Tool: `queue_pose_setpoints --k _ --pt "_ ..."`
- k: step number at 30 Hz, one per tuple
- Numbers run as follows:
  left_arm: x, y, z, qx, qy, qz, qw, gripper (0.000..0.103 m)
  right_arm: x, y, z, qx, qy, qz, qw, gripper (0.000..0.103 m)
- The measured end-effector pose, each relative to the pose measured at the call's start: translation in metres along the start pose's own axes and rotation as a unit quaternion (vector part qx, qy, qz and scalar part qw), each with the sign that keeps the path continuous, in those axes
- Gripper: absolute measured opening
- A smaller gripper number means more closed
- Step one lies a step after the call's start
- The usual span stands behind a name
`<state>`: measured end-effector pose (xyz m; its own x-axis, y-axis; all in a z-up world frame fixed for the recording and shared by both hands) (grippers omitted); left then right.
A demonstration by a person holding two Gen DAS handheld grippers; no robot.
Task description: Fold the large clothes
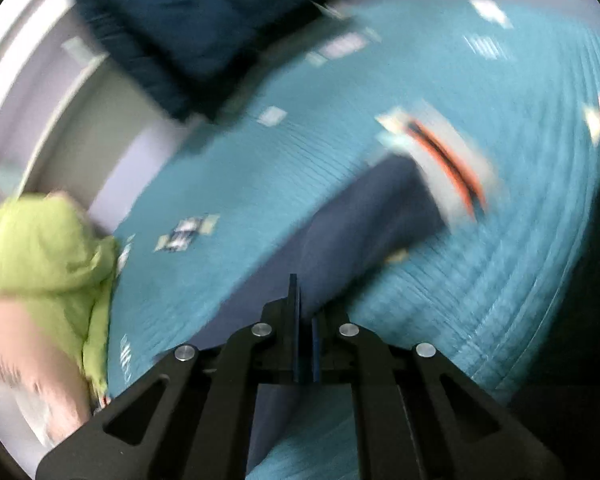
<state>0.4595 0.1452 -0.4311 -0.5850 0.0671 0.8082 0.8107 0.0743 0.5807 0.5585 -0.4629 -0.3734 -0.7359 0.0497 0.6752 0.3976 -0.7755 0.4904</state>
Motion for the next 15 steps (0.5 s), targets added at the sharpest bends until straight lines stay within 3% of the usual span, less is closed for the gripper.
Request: queue_pose_setpoints --k 3,6,9,10,11,13,15 --pt "0.008 0.004 0.005 0.018 -0.009 -0.011 0.9997 0.091 0.044 -0.009 0.057 0.07 0.033 -0.045 0.996 0.004" --pt "0.016 0.007 0.014 0.037 -0.013 -0.02 0.999 0.091 0.084 -0.04 0.127 0.181 0.055 -0.079 0.979 0.004" --pt "0.025 0.009 0.024 0.05 -0.012 -0.029 0.9982 0.091 0.118 -0.1 0.198 0.289 0.093 -0.087 0.949 0.004" --pt "0.027 0.01 0.028 0.053 -0.011 -0.031 0.998 0.091 0.13 -0.135 0.226 0.331 0.113 -0.085 0.933 0.004" --pt "0.029 0.01 0.034 0.058 -0.007 -0.032 0.9978 0.091 0.132 -0.154 0.242 0.356 0.125 -0.078 0.923 0.004" --pt "0.032 0.011 0.046 0.069 -0.001 -0.033 0.9971 0.091 0.137 -0.229 0.278 0.43 0.144 -0.054 0.89 0.004" --pt "0.035 0.01 0.061 0.086 0.003 -0.032 0.9958 0.091 0.134 -0.289 0.296 0.469 0.157 -0.018 0.869 0.005"
Point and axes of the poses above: each gripper's, at about its wrist camera, not at the fingertips, and x roughly against the way its jaws point, z to its left, y to its top, the point moved 6 cm from there along -x, roughly the way its jaws point, and after that the axes turned 8 degrees about -x, right-handed, at the moved point
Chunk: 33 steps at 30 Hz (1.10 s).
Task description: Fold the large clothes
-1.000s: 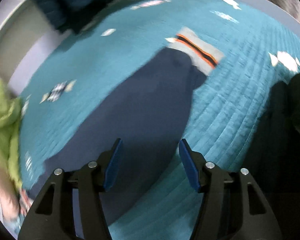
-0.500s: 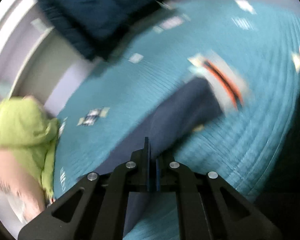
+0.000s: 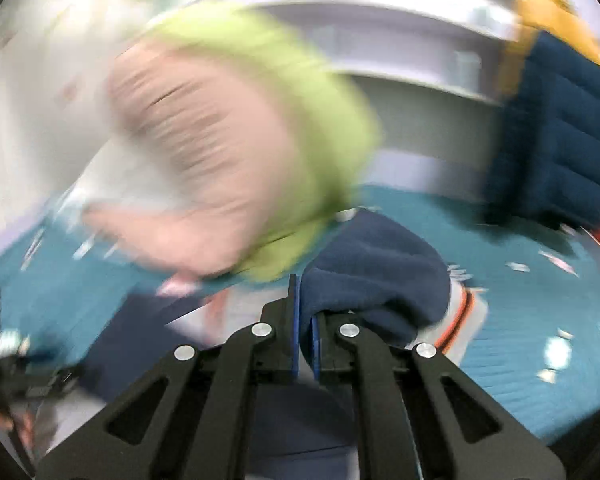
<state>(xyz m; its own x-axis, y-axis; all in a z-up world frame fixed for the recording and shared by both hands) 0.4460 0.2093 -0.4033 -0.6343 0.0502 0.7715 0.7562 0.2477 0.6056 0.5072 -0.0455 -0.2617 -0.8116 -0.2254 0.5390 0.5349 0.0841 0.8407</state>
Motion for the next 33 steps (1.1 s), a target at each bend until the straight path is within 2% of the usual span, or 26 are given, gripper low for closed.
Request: queue_pose_setpoints --k 1,2,4,6,7,8,10,14,17,19,20,22,24,27,29,31,33 --pt "0.001 0.001 0.006 0.006 0.003 0.0 1.0 0.091 -0.017 -0.018 0.034 0.021 0.012 0.033 0.999 0.007" --pt "0.002 0.001 0.014 0.012 0.012 -0.002 0.9999 0.091 -0.029 -0.031 0.05 0.029 0.015 0.053 0.998 0.009" --pt "0.006 0.003 0.029 0.017 0.032 -0.005 0.9993 0.091 -0.069 -0.079 0.097 0.061 0.031 0.146 0.987 0.011" --pt "0.008 0.004 0.043 0.027 0.037 -0.003 0.999 0.091 -0.091 -0.107 0.106 0.081 0.015 0.182 0.98 0.019" --pt "0.009 0.004 0.051 0.035 0.038 -0.002 0.9986 0.091 -0.097 -0.121 0.113 0.097 0.011 0.2 0.975 0.029" --pt "0.01 0.004 0.059 0.044 0.041 -0.001 0.9982 0.091 -0.092 -0.125 0.118 0.094 0.015 0.195 0.976 0.039" --pt "0.01 0.003 0.07 0.054 0.042 0.005 0.9976 0.091 -0.083 -0.123 0.117 0.073 0.038 0.191 0.978 0.052" --pt "0.013 0.002 0.083 0.077 0.036 0.008 0.9963 0.091 -0.055 -0.106 0.097 -0.004 0.054 0.177 0.983 0.058" --pt "0.016 0.001 0.083 0.081 0.032 0.004 0.9962 0.091 -0.042 -0.094 0.064 -0.127 0.059 0.165 0.976 0.06" --pt "0.017 0.001 0.081 0.078 0.029 0.005 0.9966 0.091 -0.041 -0.092 0.043 -0.202 0.061 0.163 0.964 0.061" --pt "0.016 0.0 0.08 0.076 0.027 0.007 0.9967 0.091 -0.042 -0.093 0.032 -0.245 0.066 0.168 0.953 0.061" --pt "0.014 0.0 0.078 0.072 0.024 0.012 0.9971 0.091 -0.037 -0.088 0.022 -0.281 0.064 0.158 0.944 0.061" --pt "0.012 0.001 0.078 0.068 0.026 0.014 0.9972 0.091 -0.039 -0.084 0.009 -0.313 0.043 0.146 0.938 0.063" --pt "0.011 0.001 0.076 0.067 0.024 0.016 0.9973 0.091 -0.069 -0.088 -0.002 -0.36 0.054 0.177 0.914 0.063" --pt "0.01 0.001 0.074 0.064 0.022 0.018 0.9975 0.091 -0.096 -0.096 -0.011 -0.375 0.039 0.209 0.902 0.063" --pt "0.009 0.002 0.074 0.061 0.022 0.019 0.9977 0.091 -0.117 -0.103 -0.018 -0.394 0.03 0.229 0.89 0.058" --pt "0.008 0.002 0.074 0.063 0.022 0.021 0.9976 0.091 -0.126 -0.105 -0.021 -0.395 0.031 0.232 0.889 0.047"
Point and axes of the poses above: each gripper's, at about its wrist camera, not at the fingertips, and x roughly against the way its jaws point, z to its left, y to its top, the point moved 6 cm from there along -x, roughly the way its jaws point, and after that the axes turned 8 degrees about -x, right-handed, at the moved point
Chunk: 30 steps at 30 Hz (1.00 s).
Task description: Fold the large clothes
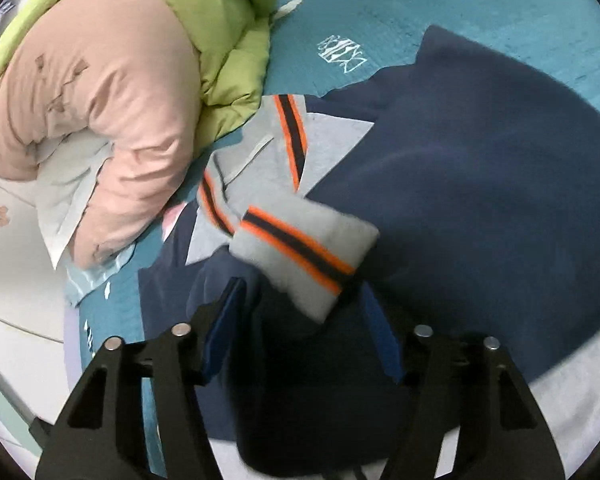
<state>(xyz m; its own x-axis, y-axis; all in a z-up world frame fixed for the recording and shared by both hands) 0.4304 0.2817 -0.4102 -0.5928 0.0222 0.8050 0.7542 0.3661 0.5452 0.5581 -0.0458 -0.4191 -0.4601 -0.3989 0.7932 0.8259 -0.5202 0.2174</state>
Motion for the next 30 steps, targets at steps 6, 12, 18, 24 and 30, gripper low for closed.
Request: queue_pose_setpoints --k 6,12,18,24,30 --pt "-0.001 0.003 0.0 0.0 0.006 -0.002 1.0 0.091 0.012 -0.013 0.049 0.081 0.031 -0.032 0.996 0.015" --pt "0.016 0.015 0.012 0.027 0.03 -0.042 0.9983 0.091 0.015 -0.096 0.156 0.223 0.136 0.045 0.964 0.032" --pt "0.017 0.02 0.016 0.032 0.034 -0.044 0.9979 0.091 0.033 -0.101 0.159 0.246 0.148 0.045 0.957 0.046" --pt "-0.011 0.028 -0.03 -0.063 0.006 -0.02 0.9978 0.091 0.045 -0.019 0.068 0.243 0.004 -0.006 0.97 0.047" --pt "-0.075 0.071 -0.062 -0.129 0.014 0.035 0.9909 0.091 0.053 0.081 -0.019 0.219 -0.121 -0.041 0.967 0.056"
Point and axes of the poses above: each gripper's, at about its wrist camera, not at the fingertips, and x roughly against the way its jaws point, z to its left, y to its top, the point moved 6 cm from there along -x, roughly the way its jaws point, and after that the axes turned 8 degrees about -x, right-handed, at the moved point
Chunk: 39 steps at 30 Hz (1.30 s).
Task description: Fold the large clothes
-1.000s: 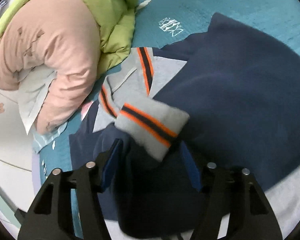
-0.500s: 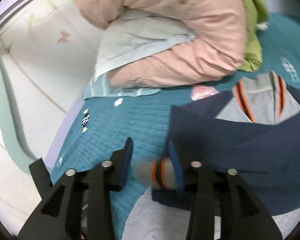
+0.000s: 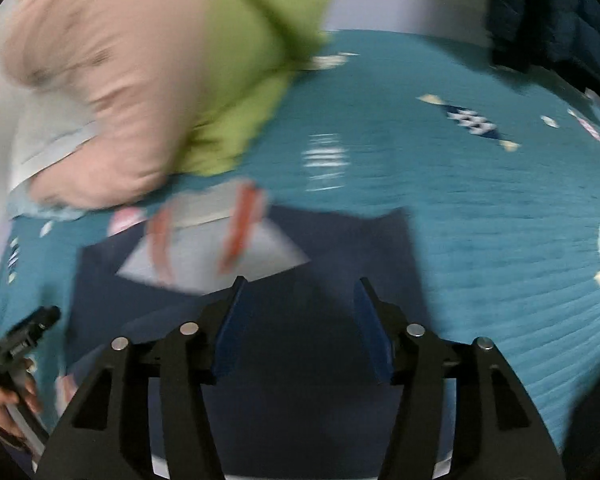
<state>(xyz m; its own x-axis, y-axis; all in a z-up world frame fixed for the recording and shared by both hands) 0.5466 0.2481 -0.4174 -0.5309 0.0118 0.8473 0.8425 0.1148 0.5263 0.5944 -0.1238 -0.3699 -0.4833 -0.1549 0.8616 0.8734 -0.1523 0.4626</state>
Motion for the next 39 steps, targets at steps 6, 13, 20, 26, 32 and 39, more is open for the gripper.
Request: queue_pose_setpoints --k 6,13,20,26,32,39 --pt "-0.045 0.035 -0.005 -0.024 0.001 0.058 0.998 0.091 -0.035 0.025 -0.057 -0.046 -0.033 0.037 0.998 0.061" --pt "-0.073 0.04 -0.022 -0.073 0.023 0.089 0.9931 0.091 -0.071 0.027 -0.071 -0.105 0.03 0.083 0.991 0.061" --pt "-0.07 0.051 -0.039 -0.102 0.007 0.111 0.9886 0.054 -0.077 0.017 -0.067 -0.111 0.043 0.096 0.988 0.012" --pt "-0.057 0.059 -0.052 -0.112 0.008 0.083 0.9901 0.004 -0.055 0.02 -0.059 -0.089 0.062 0.062 0.992 0.004" --pt "-0.007 0.067 -0.052 -0.099 -0.033 0.033 0.994 0.003 -0.017 0.023 -0.06 -0.087 0.08 0.033 0.992 0.004" --pt "0.082 0.045 -0.058 -0.107 -0.075 -0.026 0.9911 0.003 0.049 0.007 -0.052 -0.07 0.102 0.003 0.992 0.004"
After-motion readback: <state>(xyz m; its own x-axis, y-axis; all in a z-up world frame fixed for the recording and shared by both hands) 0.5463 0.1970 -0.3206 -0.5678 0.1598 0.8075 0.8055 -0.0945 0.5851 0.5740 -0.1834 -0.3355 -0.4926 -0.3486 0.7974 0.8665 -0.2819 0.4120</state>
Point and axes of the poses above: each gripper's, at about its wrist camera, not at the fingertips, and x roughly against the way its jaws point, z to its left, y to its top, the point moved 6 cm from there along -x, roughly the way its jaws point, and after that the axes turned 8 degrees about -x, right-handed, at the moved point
